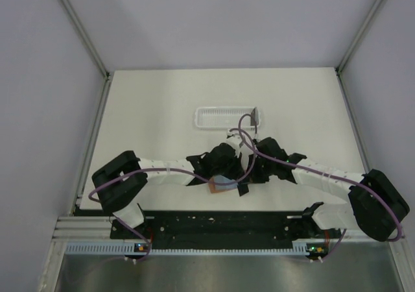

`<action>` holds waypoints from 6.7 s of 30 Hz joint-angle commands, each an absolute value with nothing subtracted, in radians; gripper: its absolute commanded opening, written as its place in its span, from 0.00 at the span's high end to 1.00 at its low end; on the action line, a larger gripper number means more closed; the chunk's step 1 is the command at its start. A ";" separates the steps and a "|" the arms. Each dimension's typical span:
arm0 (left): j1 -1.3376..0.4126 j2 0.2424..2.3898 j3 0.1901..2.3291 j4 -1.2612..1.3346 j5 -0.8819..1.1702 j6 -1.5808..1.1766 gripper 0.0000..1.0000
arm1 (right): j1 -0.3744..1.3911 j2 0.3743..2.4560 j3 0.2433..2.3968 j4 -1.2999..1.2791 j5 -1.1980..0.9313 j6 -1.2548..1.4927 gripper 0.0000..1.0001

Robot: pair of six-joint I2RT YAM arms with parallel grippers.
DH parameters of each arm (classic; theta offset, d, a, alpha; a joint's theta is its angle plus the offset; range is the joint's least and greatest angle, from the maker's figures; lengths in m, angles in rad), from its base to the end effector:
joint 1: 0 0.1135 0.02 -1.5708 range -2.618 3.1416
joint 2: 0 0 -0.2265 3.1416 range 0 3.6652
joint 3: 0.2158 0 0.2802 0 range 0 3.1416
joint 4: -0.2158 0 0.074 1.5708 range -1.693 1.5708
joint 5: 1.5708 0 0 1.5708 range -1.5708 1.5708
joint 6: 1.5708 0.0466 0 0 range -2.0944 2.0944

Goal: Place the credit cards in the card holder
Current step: Open the card holder at the center of the board.

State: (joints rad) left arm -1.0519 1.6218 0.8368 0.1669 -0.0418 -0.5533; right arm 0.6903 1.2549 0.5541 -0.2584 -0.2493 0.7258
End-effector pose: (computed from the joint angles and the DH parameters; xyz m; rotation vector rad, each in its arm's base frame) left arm 0.1831 -0.3167 0.1188 0.5486 2.2561 -0.8278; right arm 0.1977 0.1782 0.1006 -0.0593 2.7202 0.8170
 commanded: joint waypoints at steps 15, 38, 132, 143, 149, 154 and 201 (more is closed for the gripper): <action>-1.055 1.671 0.887 0.094 -0.124 -0.488 1.00 | 0.681 1.275 0.537 -0.261 -0.212 0.713 1.00; -1.057 1.491 0.689 0.035 -0.195 -0.511 1.00 | 0.681 1.278 0.529 -0.250 -0.212 0.719 1.00; -1.057 1.356 0.586 0.063 -0.215 -0.600 1.00 | 0.693 1.338 0.512 0.002 -0.325 0.782 1.00; -1.055 1.333 0.635 0.263 -0.112 -0.557 1.00 | 0.692 1.341 0.509 -0.031 -0.313 0.778 1.00; -1.057 1.474 0.667 0.334 -0.071 -0.561 1.00 | 0.692 1.264 0.512 -0.112 -0.241 0.781 1.00; -1.057 1.497 0.667 0.356 -0.075 -0.565 1.00 | 0.690 1.134 0.518 -0.239 -0.152 0.775 1.00; -1.057 1.502 0.471 0.265 -0.160 -0.672 1.00 | 0.690 1.216 0.500 -0.241 -0.144 0.761 1.00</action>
